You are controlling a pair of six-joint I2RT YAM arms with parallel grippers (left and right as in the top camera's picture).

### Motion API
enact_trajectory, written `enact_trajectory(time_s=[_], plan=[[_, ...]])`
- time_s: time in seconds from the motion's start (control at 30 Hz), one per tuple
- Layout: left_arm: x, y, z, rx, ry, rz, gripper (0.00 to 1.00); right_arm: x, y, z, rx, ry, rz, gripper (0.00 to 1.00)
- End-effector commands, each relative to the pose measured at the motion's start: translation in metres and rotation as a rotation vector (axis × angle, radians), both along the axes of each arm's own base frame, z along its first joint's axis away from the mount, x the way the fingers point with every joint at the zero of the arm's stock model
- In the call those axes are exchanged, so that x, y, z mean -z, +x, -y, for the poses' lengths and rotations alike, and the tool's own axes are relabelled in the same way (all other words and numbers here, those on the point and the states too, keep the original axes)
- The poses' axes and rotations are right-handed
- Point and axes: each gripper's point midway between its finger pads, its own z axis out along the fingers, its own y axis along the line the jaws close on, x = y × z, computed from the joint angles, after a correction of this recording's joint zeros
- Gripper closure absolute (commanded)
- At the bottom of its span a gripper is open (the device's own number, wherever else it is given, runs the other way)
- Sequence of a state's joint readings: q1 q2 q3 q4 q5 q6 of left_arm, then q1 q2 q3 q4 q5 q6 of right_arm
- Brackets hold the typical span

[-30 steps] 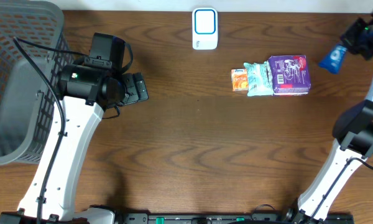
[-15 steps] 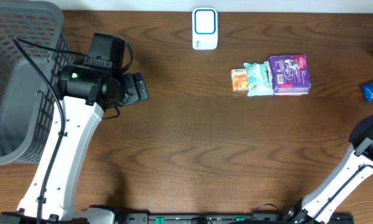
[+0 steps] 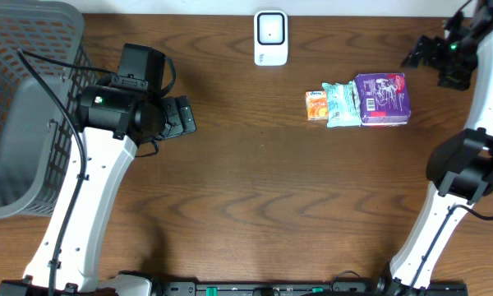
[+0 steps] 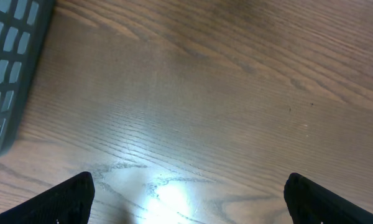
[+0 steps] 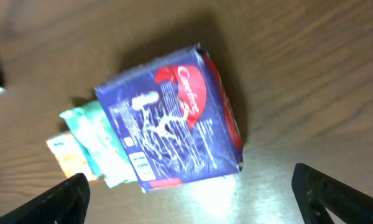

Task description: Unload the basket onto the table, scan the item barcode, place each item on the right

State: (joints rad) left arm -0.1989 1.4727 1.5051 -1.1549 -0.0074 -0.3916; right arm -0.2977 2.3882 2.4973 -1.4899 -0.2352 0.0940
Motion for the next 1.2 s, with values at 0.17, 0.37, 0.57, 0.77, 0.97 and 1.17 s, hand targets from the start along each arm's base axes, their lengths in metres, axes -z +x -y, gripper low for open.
enact_trajectory(time_s=[0.17,0.37,0.57,0.77,0.97,1.17], plan=[[-0.003,0.001,-0.005,-0.006,0.020,0.010,0.02,0.049,-0.016,-0.017,-0.172,0.045,-0.075,0.05],[-0.003,0.001,-0.005,-0.006,0.020,0.010,0.02,0.099,-0.020,-0.027,-0.207,0.100,-0.080,0.14],[-0.003,0.001,-0.005,-0.006,0.020,0.010,0.02,0.123,-0.026,-0.064,-0.291,0.253,-0.044,0.33],[-0.003,0.001,-0.005,-0.006,0.020,0.010,0.02,0.125,-0.032,-0.121,-0.453,0.243,-0.079,0.38],[-0.003,0.001,-0.005,-0.006,0.020,0.010,0.02,0.125,-0.038,-0.185,-0.523,0.248,-0.118,0.37],[-0.003,0.001,-0.005,-0.006,0.020,0.010,0.02,0.123,-0.056,-0.234,-0.554,0.260,-0.190,0.42]])
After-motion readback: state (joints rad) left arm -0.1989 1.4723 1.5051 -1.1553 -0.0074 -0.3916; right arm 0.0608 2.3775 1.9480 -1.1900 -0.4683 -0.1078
